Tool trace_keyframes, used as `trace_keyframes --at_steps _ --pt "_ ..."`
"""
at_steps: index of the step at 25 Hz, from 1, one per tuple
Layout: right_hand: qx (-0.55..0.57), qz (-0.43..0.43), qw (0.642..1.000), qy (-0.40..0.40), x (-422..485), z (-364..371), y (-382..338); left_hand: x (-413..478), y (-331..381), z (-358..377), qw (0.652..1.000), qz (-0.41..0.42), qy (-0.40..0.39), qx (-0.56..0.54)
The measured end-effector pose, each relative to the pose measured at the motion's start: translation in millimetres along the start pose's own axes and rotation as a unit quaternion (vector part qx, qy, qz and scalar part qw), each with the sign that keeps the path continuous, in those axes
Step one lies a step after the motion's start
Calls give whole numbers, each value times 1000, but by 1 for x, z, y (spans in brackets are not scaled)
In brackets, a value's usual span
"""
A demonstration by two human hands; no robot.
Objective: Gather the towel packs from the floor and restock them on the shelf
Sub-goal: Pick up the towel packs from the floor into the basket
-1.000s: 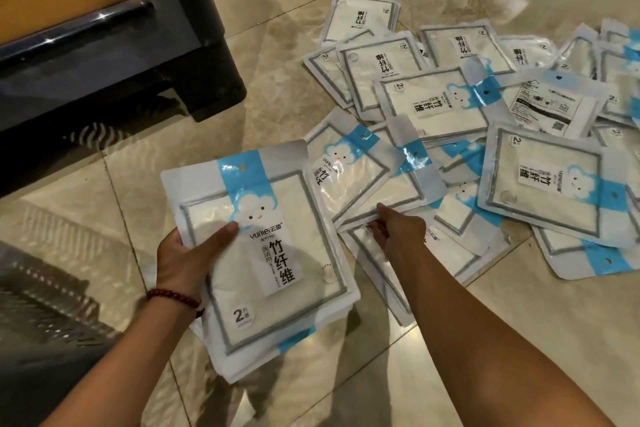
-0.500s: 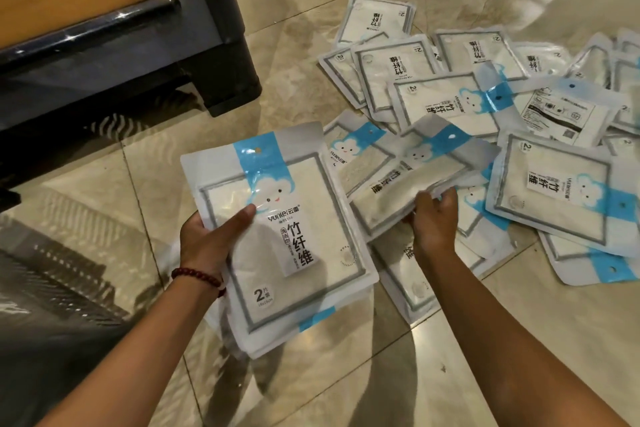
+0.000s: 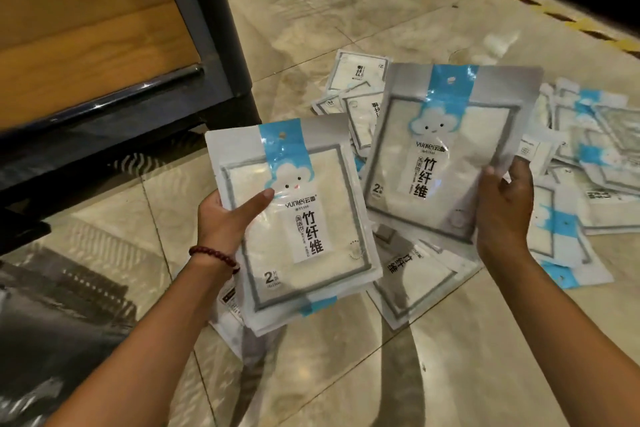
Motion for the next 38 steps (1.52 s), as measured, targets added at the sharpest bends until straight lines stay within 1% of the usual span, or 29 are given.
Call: trace_keyframes --at_steps 4,7,10,13,16,18,23,26,30,33,35,38 --pt "-24 -23 999 -24 5 9 -64 10 66 -4 999 46 19 -17" --pt "-35 -44 997 -62 3 25 -135 8 129 -16 996 69 48 -32" --pt "-19 -65 993 -99 -10 45 -206 4 194 -38 992 93 75 -35" --pt "-11 -76 982 -171 -33 85 -249 -5 239 -83 986 115 122 -24" --pt "-14 -73 969 -237 -72 137 -280 -27 273 -152 973 117 196 -34" --pt "4 -71 952 -299 -110 180 -299 -50 288 -207 959 120 255 -26" --pt "22 -78 899 -430 -226 274 -316 -132 295 -338 913 128 388 1" --pt "-5 -120 869 -479 -296 308 -314 -178 289 -399 883 126 451 36" --pt "-79 -186 829 -522 -362 337 -294 -209 263 -429 869 108 476 84" --pt "-120 -190 809 -543 -394 347 -265 -224 229 -439 857 86 502 76" --pt "-136 -202 806 -539 -409 351 -250 -221 205 -446 861 68 500 62" --pt "-173 -227 813 -508 -425 362 -229 -201 175 -455 872 44 480 87"
Point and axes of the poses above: each hand's wrist, its own x-axis towards the middle knuckle, its own z-axis out of the palm, y = z × x, the point moved 10 cm from there along x, towards the middle knuckle, and after that the axes turned 13 degrees about z, right-handed, at the moved point
